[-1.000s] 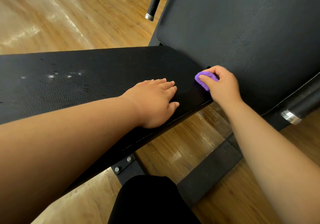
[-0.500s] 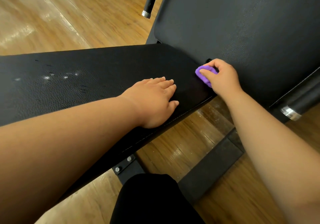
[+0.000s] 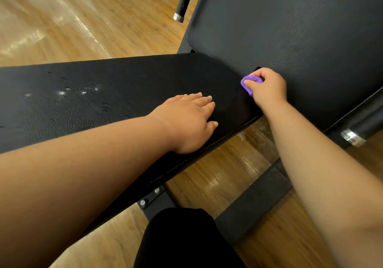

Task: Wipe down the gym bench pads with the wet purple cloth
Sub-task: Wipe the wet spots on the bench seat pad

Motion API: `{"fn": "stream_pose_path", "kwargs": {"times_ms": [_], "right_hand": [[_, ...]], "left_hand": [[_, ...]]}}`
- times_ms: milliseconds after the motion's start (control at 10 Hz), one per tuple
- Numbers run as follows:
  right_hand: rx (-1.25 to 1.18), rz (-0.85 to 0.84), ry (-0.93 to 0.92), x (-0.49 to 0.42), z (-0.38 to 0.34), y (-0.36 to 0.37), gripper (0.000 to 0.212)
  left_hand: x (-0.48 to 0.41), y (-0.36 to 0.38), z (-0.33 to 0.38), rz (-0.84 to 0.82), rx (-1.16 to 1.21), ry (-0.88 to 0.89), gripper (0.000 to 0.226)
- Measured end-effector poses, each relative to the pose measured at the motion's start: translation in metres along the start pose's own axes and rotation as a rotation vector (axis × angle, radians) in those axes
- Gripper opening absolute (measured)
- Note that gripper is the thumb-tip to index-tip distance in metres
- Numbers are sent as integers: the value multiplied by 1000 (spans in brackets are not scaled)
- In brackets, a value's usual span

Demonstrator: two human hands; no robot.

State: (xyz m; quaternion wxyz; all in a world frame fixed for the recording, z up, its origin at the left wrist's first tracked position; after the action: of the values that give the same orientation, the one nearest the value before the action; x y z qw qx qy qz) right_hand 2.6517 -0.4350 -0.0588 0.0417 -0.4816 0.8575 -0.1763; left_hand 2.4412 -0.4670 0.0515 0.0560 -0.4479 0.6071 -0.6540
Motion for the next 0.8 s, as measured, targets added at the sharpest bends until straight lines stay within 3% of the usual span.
{"fn": "stream_pose_path", "kwargs": {"times_ms": [200,300,400,500,600,700,800], "right_hand": [[-51,-223,-80,16,-8,2,3],[-82,-77,13,2,-3,-2,9],[-71,-42,23,3,-4,4,12],[-42,-183,-64,15,-8,7,8],[-66,-211,-64,14,-5,-1,5],[-86,-50,37,1,2,-6,7],[-61,-32,17,5,-2,1,9]], "left_hand": [[-1,1,0,9,-7,-5,61],[0,1,0,8,-4,-2,60],[0,0,0,9,-1,-3,60],[-1,0,0,6,-1,-2,60],[-2,1,0,12,-6,-1,60],[-1,1,0,16,-6,1,60],[-2,1,-1,16,-6,1,60]]}}
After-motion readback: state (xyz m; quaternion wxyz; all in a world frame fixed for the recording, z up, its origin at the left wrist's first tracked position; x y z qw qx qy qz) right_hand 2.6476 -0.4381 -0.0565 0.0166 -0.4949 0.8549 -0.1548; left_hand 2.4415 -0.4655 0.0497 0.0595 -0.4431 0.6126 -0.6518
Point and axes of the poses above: each hand's wrist, its own x-axis away from the middle knuckle, its own y-axis out of the palm, z = x × y, the point moved 2 cm from there along -x, towards the middle knuckle, and after that the axes turned 10 degrees about -x, right-handed, at the moved point
